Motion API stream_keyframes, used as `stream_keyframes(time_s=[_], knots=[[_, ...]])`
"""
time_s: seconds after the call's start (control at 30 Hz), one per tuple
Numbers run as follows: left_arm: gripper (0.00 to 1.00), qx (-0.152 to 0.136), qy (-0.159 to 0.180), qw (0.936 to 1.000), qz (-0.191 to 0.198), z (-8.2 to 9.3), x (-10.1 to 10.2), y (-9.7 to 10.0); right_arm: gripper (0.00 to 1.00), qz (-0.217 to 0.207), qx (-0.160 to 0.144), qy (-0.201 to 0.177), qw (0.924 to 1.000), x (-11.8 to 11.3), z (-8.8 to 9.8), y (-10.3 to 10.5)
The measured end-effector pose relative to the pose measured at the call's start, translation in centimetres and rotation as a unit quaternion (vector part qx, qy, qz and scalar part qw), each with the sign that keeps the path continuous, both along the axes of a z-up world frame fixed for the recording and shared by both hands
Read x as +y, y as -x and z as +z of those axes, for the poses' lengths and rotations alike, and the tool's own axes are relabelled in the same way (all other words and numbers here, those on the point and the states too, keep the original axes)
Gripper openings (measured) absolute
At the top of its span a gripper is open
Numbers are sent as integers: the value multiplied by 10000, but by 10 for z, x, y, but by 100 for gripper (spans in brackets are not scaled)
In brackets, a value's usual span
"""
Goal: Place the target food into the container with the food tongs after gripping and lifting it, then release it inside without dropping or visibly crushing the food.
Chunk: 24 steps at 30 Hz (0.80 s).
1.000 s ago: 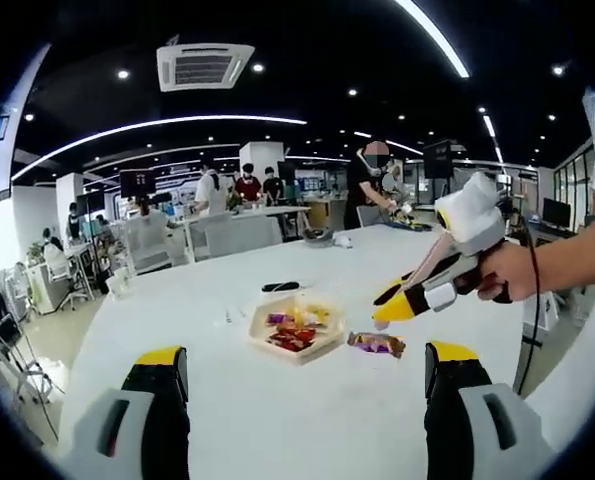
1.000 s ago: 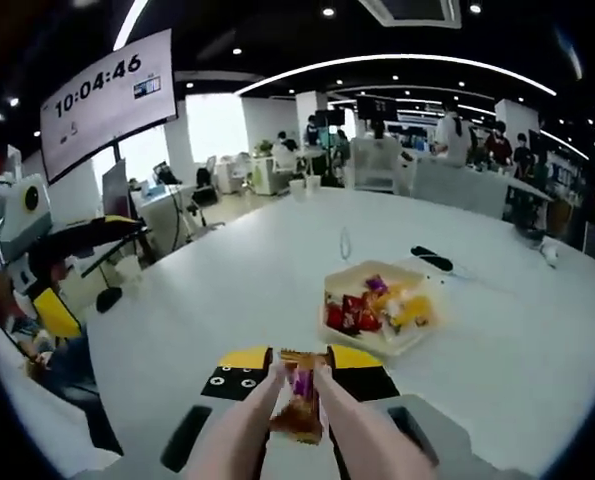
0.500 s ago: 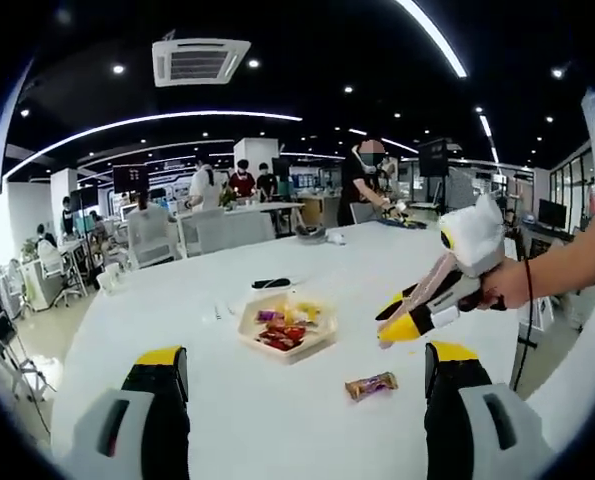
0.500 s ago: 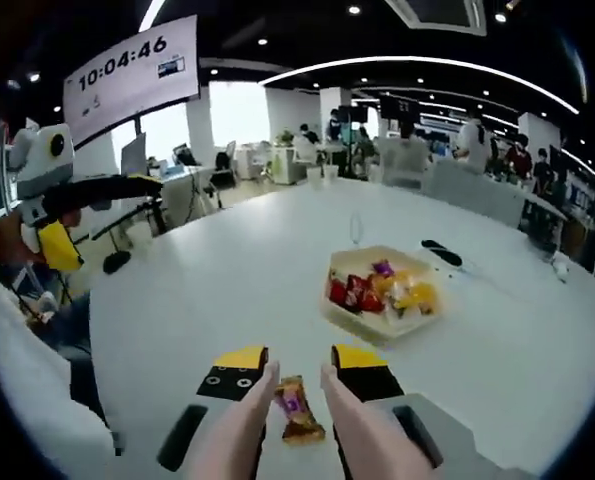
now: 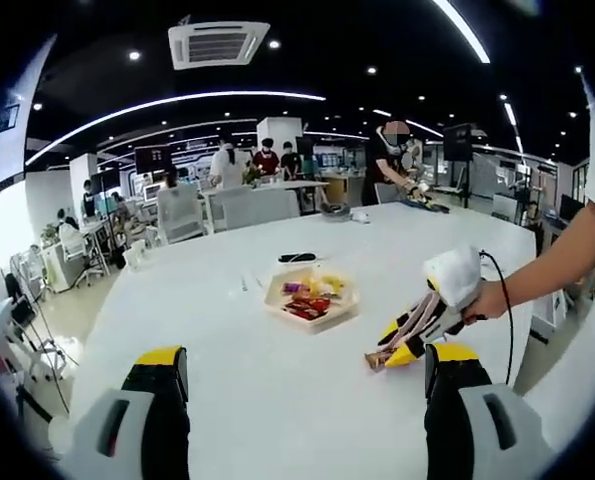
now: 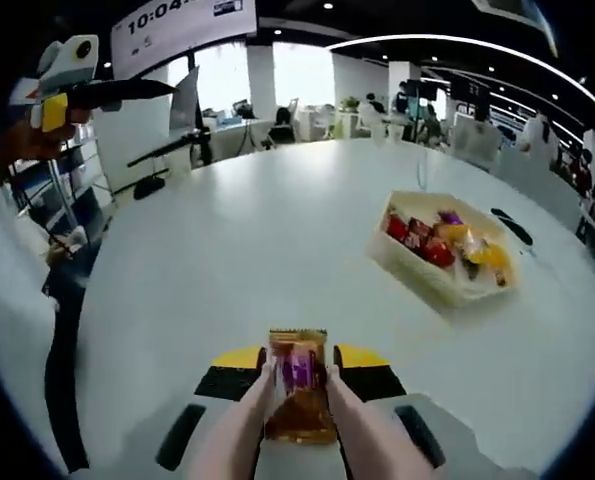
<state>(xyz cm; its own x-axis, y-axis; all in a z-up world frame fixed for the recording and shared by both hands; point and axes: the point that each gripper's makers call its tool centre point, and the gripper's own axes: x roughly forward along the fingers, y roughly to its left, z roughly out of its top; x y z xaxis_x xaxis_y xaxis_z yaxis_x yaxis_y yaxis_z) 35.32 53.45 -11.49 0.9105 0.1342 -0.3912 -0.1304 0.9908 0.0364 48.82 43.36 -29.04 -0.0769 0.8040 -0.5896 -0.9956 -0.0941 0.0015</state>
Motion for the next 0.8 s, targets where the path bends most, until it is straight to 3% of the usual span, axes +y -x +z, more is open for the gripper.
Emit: stream_keyframes(time_s=[0.03, 0.07, 0.17, 0.23, 0.3, 0.5, 0.57, 0.63, 0.8], knots=[[99, 5, -21, 10000, 28, 0, 1, 1, 21, -127, 137, 190, 9996, -4, -3, -3], [99, 19, -27, 10000, 60, 0, 2, 2, 19, -566, 332, 327, 9973, -7, -4, -10], [99, 39, -39, 10000, 78, -1, 2, 2, 17, -206, -28, 285, 9994, -4, -2, -5], [99, 53, -43, 10000, 57, -1, 0, 0, 17, -201, -78, 340, 9992, -3, -1, -4], [99, 7, -38, 10000, 19, 1, -2, -3, 18, -252, 57, 391, 9989, -3, 0, -2], [99, -78, -44, 9999, -53, 5, -5, -8, 18, -309, 48, 411, 9987, -6, 4, -3], [99, -135, -60, 9999, -89, 7, -7, -10, 19, -426, 353, 463, 9974, -10, 7, 1], [99, -210, -31, 9995, -234, 8, -12, -15, 19, -874, 322, 241, 9954, -22, 31, -15], [99, -353, 39, 9983, -458, 10, -20, -26, 19, -1243, 312, 11, 9918, -38, 58, -24]])
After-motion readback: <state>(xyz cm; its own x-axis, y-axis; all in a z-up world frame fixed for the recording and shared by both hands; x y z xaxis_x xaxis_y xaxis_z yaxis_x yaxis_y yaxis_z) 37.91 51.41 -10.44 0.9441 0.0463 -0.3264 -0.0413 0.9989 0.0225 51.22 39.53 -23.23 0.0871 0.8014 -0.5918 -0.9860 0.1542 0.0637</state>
